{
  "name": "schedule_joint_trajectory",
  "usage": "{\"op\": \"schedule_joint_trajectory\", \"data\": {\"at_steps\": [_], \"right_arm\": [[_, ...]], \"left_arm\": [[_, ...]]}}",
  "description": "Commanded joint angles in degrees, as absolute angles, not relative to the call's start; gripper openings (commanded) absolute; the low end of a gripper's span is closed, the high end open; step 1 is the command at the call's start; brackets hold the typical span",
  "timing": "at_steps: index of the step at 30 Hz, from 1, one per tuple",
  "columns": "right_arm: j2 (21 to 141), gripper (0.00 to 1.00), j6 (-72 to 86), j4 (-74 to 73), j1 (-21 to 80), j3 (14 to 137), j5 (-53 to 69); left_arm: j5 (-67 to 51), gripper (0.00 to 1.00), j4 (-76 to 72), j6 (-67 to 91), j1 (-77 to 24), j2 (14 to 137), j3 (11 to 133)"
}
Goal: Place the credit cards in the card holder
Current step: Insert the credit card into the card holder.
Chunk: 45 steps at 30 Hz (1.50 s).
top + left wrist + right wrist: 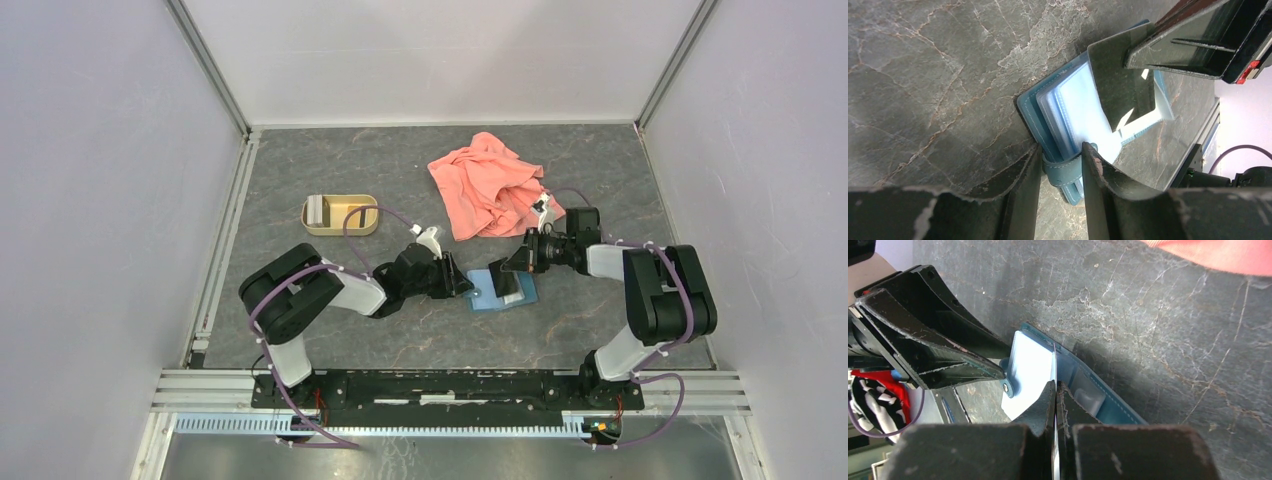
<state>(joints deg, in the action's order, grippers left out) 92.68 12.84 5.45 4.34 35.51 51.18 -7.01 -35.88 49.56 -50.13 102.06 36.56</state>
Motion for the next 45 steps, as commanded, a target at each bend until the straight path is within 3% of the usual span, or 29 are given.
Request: {"op": "schedule_joint_trajectory", "data": {"at_steps": [1,17,34,45], "right_arm": [[93.9,0.0,16.8,9.0,4.6,33.7,53.4],[85.8,0.0,21.8,9.8,0.3,27.5,45.8],[85.4,0.0,36.1,27.3,-1.4,19.3,49.6],[87.3,0.0,41.9,35.5,-2.5,15.5,48.6]], "left_arm": [[-5.9,0.41,-34.6,52.2,-50.8,104.0,37.2],[-4.3,0.4,-37.1,53.9,-50.8,103.5,34.8],[-6.9,0.46,-40.4,49.9,-50.8,102.3,34.2],[-7.6,0.39,-38.9,49.7,-50.8,105.9,35.2]]}}
